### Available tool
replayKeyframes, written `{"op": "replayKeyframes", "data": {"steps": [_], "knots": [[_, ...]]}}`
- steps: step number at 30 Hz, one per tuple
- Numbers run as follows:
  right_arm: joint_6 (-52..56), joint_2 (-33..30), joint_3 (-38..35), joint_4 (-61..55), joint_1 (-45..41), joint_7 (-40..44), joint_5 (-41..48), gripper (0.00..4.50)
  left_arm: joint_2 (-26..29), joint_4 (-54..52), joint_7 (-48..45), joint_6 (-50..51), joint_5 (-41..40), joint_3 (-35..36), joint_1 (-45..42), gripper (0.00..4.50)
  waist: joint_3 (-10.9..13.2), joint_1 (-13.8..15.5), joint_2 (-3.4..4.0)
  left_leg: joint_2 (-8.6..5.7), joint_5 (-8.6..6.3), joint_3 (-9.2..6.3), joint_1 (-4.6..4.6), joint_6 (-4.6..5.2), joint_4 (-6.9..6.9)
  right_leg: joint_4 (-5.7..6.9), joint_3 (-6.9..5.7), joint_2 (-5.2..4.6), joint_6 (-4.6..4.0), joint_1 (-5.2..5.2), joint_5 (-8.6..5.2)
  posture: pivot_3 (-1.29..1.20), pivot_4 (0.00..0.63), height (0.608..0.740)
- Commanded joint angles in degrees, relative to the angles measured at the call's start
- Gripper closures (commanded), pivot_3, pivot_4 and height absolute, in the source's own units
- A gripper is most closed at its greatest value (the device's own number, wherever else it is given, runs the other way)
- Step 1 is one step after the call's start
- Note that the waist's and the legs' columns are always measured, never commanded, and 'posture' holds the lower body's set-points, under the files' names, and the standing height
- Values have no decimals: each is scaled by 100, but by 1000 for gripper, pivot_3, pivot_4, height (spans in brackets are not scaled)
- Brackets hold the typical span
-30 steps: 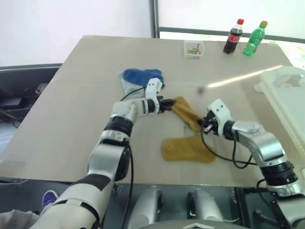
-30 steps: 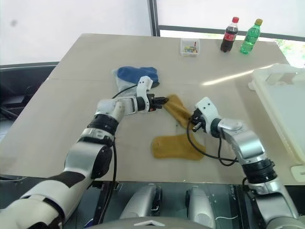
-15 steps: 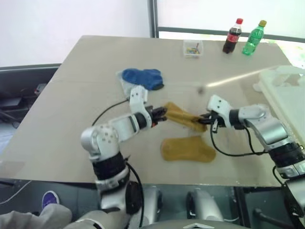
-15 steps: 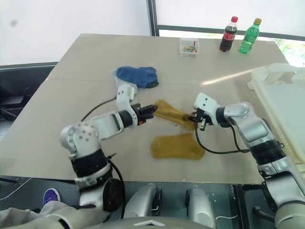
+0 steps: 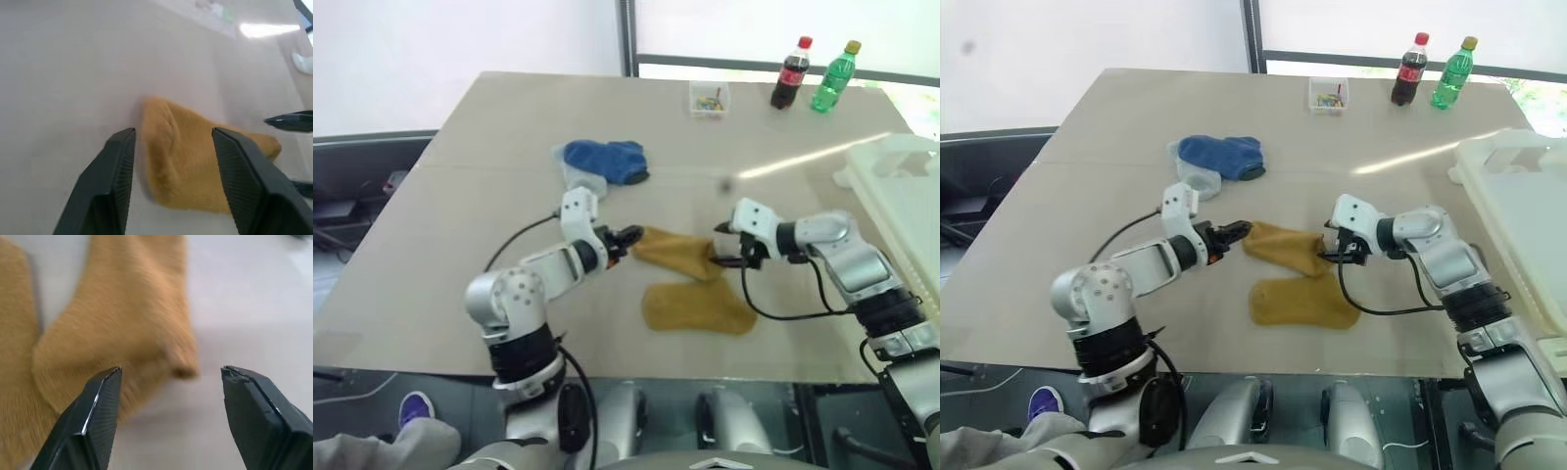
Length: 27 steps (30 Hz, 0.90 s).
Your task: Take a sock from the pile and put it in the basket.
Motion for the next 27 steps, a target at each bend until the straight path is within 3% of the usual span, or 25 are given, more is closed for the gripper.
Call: {"op": "replayKeyframes", "data": {"steps": [1, 5, 9, 12, 19, 22, 26, 27], "knots": [[1317, -39, -772, -1142, 450, -407, 669, 1097, 954, 261, -1249, -600, -290, -405, -133, 1797, 0, 3, 2, 1, 0, 0, 0, -1, 0, 2, 0, -2, -1, -2, 0, 0, 150, 729], [2656, 313, -1066, -1954, 999, -1112, 1063, 1097, 1807, 1073, -2434, -1555, -64, -1162, -205, 1797, -1, 17, 3, -4, -2, 0, 1, -1, -4, -2, -2, -18, -4, -2, -2, 0, 150, 729], [3236, 982, -1211, -2485, 1363, -2018, 1163, 1097, 2142, 2135, -3301, -2571, 303, -1757, -416, 1797, 0, 10, 6, -5, -3, 3, -1, 3, -6, -3, 0, -23, -22, -6, -12, 0, 150, 729], [3374, 1400, -1305, -2586, 1447, -2635, 1108, 1097, 2217, 2739, -3673, -3134, 632, -2157, -589, 1797, 0, 6, 6, -5, -7, 3, -4, 11, -6, 0, 0, -23, -22, -13, -12, 0, 150, 729], [3442, 1488, -1165, -2717, 1656, -3037, 1126, 1097, 1858, 3752, -3860, -3710, 1054, -2533, -922, 1797, 0, 22, 6, -8, -14, 3, -8, 25, -10, -1, -2, -24, -3, -16, -1, 0, 150, 729], [3372, 1425, -1105, -2657, 1688, -2978, 1164, 2303, 1565, 3932, -3763, -3726, 1087, -2511, -985, 2551, -1, 15, 7, -8, -17, 4, -4, 31, -7, 0, -3, -24, -1, -10, 0, 0, 150, 729], [3265, 1300, -1166, -2480, 1635, -2842, 1230, 4337, 1282, 3809, -3582, -3494, 1027, -2402, -872, 4485, -1, 6, 7, -7, -17, 4, -3, 33, -6, 1, -6, -17, 0, -8, 0, 0, 150, 729], [3256, 1253, -1179, -2454, 1606, -2799, 1247, 4434, 1231, 3770, -3542, -3448, 988, -2334, -843, 4500, -1, 6, 7, -6, -17, 3, -3, 33, -5, 1, -6, -14, 0, -7, 0, 0, 150, 729]]}}
